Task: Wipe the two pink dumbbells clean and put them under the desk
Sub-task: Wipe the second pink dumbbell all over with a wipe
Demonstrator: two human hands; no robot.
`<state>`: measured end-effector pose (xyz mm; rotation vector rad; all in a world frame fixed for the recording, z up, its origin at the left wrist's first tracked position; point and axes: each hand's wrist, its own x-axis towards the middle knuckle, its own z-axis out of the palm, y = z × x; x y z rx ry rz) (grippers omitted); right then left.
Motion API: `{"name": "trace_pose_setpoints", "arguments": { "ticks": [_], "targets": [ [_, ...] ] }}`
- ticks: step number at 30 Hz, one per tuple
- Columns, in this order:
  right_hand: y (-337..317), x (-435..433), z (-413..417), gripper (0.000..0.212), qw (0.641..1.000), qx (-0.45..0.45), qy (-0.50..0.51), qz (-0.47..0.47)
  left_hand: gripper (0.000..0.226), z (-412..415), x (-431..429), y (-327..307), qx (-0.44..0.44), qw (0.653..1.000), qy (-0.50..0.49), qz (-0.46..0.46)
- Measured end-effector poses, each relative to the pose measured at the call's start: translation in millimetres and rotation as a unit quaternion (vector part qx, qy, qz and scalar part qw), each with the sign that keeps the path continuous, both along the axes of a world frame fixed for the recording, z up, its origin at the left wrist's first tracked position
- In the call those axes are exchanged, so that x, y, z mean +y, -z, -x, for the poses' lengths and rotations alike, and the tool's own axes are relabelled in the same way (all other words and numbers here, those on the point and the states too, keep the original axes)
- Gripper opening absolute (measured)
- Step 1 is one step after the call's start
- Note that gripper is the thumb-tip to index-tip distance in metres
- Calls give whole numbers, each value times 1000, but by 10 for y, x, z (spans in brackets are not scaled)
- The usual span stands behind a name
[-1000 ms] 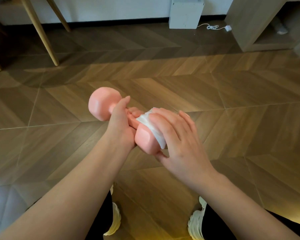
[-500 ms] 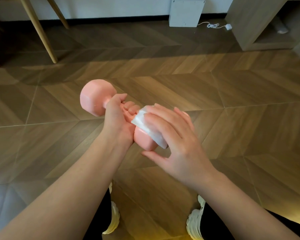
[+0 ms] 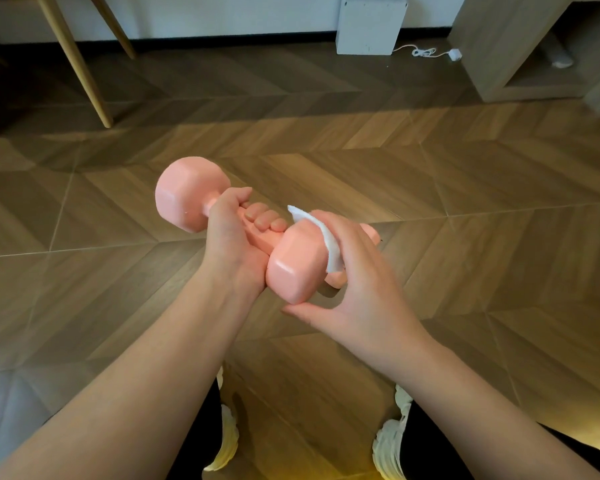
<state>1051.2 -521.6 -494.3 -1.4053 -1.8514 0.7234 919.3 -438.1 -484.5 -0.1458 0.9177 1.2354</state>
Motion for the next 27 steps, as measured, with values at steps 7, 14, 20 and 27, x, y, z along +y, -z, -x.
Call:
{"name": "trace_pose_setpoints", "arguments": {
  "ticks": [7,14,20,27],
  "targets": [
    [76,6,-42,80,990,-63,-24,-127,41,8,2,-11,-4,1000,2,-1],
    [40,11,-18,93,993,82,2,91,40,17,-4,-46,-6,1000,-13,-15],
    [16,1,-14,82,993,-40,-4,-111,42,6,6,-55,-34,999,-11,-8],
    [6,19,-27,89,1000,-1,2,-21,42,-1,-3,-45,-33,999,1,-2]
  ]
}}
